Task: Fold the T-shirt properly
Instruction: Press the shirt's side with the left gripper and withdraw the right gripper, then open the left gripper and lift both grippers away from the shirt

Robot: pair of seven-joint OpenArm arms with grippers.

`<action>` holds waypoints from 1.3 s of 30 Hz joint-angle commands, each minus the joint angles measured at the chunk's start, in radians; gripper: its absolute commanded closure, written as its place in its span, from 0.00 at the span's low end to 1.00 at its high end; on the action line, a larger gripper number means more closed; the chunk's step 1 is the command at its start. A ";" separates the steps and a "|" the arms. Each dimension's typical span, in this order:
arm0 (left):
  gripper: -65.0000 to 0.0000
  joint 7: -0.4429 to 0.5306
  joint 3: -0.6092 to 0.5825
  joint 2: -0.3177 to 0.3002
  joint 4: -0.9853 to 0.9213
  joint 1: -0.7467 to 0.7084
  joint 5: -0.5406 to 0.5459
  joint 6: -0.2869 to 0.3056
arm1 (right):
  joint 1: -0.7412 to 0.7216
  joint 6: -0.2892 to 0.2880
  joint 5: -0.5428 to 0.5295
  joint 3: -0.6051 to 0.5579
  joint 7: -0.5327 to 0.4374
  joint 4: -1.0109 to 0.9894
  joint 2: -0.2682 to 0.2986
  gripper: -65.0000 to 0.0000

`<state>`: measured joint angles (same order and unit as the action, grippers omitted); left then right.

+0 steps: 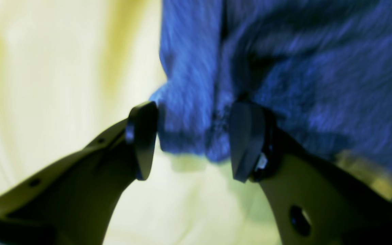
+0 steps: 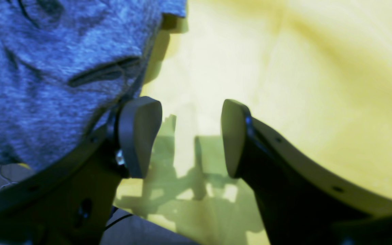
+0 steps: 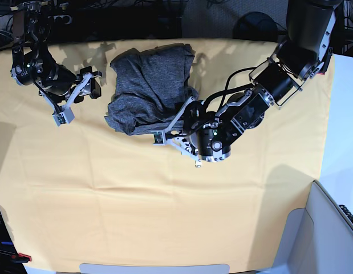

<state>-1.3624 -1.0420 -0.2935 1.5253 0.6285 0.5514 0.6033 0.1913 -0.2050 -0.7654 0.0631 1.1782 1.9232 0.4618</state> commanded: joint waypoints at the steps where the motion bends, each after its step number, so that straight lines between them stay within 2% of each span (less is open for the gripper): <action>1: 0.54 0.019 -0.025 -0.003 0.017 0.044 0.000 -0.001 | -0.002 -0.004 -0.012 0.007 -0.011 0.017 0.015 0.50; 3: 0.55 0.045 -0.053 -0.005 0.017 0.063 -0.001 -0.004 | 0.000 -0.004 -0.012 0.007 -0.011 0.017 0.015 0.50; 6: 0.57 0.096 -0.021 -0.006 0.017 0.069 -0.003 -0.010 | 0.000 -0.004 -0.012 0.007 -0.011 0.015 0.015 0.50; 15: 0.58 0.104 0.418 -0.016 0.028 0.011 -0.003 -0.012 | -0.022 -0.004 -0.012 0.007 -0.016 0.017 0.007 0.50; 19: 0.58 0.093 0.635 -0.023 0.137 -0.120 -0.003 -0.012 | -0.089 -0.004 -0.018 0.008 -0.011 0.045 0.005 0.50; 22: 0.60 0.038 0.748 -0.040 0.261 -0.241 -0.001 -0.009 | -0.138 -0.014 -0.019 0.008 -0.011 0.104 0.001 0.50; 25: 0.70 0.030 0.787 -0.043 0.372 -0.368 -0.001 -0.009 | -0.183 -0.017 -0.019 0.007 -0.010 0.104 -0.015 0.50; 27: 0.80 0.031 0.817 -0.042 0.415 -0.457 -0.001 -0.009 | -0.206 -0.069 -0.019 -0.015 -0.007 0.103 -0.041 0.52; 29: 0.88 0.036 0.851 -0.028 0.438 -0.519 -0.001 -0.009 | -0.237 -0.135 -0.019 -0.052 0.016 0.103 -0.065 0.60; 30: 0.91 0.047 0.871 -0.013 0.446 -0.557 -0.001 -0.009 | -0.250 -0.159 -0.016 -0.075 0.026 0.101 -0.079 0.67; 34: 0.97 0.085 0.903 0.020 0.455 -0.657 -0.001 -0.009 | -0.315 -0.178 -0.012 -0.173 0.027 0.045 -0.134 0.99; 39: 0.97 0.150 0.903 0.021 0.453 -0.744 -0.001 -0.009 | -0.424 -0.176 -0.012 -0.349 0.027 -0.113 -0.186 0.98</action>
<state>-1.2243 -0.1448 -0.2615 1.9598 -0.1226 0.5453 0.5953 -0.2150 -0.3775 -0.7555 -0.2901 1.2263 1.7912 0.2749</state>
